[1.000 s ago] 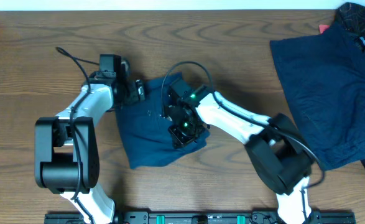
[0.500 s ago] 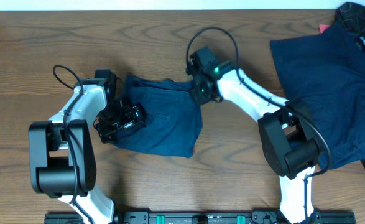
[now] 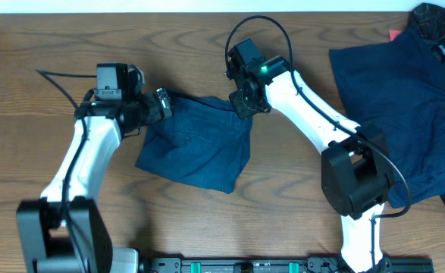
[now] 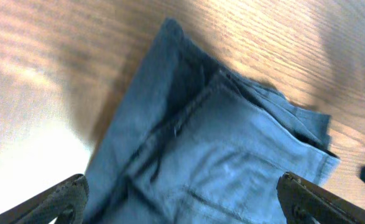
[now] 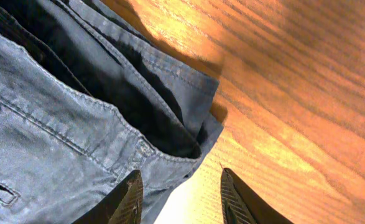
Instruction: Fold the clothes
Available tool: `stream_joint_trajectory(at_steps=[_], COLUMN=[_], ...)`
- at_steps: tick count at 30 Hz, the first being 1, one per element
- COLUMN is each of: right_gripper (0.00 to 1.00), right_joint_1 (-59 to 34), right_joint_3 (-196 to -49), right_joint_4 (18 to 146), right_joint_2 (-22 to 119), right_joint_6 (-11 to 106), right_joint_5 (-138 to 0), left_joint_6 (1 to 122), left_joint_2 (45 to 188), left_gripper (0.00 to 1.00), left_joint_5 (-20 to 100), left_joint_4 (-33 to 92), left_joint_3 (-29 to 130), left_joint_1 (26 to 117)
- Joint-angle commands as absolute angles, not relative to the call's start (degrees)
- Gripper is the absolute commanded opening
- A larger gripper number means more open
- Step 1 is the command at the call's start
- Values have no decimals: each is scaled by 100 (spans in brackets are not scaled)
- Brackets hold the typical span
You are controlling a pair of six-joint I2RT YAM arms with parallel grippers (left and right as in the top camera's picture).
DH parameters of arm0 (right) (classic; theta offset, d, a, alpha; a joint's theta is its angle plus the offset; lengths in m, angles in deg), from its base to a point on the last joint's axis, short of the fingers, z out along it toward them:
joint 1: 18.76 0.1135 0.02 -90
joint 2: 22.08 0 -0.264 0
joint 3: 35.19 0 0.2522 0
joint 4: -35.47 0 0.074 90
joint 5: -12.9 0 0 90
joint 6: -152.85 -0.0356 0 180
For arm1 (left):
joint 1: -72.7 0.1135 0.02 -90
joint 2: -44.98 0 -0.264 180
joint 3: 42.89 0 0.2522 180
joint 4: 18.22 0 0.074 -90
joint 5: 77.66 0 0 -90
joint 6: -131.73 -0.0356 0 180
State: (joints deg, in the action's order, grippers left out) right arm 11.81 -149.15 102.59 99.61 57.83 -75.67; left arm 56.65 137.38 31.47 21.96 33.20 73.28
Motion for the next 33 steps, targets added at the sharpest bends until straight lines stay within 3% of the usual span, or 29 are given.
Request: stream_joint_trajectory(at_steps=[1, 7, 13, 16, 17, 19, 24, 33], right_gripper=[40, 40, 40, 40, 40, 40, 39, 40], right_joint_1=[1185, 1185, 1189, 1168, 1152, 1128, 1054, 726], right_joint_3=[-15013, -15013, -15013, -15013, -15013, -15013, -15013, -15013], right_joint_4=[10353, 10565, 10579, 10583, 10585, 10587, 10673, 10784], right_joint_2=[9716, 9716, 9716, 9716, 9716, 9716, 9638, 9037], right_joint_6=[5508, 5451, 5442, 5342, 5342, 5344, 5342, 5219], right_joint_5=[-7645, -7645, -7645, -7645, -7645, -7647, -7752, -8076], left_joint_6=[4976, 4576, 4579, 4513, 4430, 4415, 4692, 7634], left_joint_2=[14263, 15071, 15430, 15438, 15432, 15397, 15108, 14337], left_gripper=[98, 98, 97, 53, 30, 9, 6, 7], left_joint_5=[3112, 3071, 3401, 3648, 3702, 3733, 3517, 2076], left_joint_4=[1923, 1169, 1311, 1457, 1477, 1514, 1389, 1062], left_joint_3=[3324, 3324, 3324, 3324, 3326, 3326, 3361, 3379], left_joint_1=[7317, 7317, 7173, 7035, 6994, 6978, 7247, 9350])
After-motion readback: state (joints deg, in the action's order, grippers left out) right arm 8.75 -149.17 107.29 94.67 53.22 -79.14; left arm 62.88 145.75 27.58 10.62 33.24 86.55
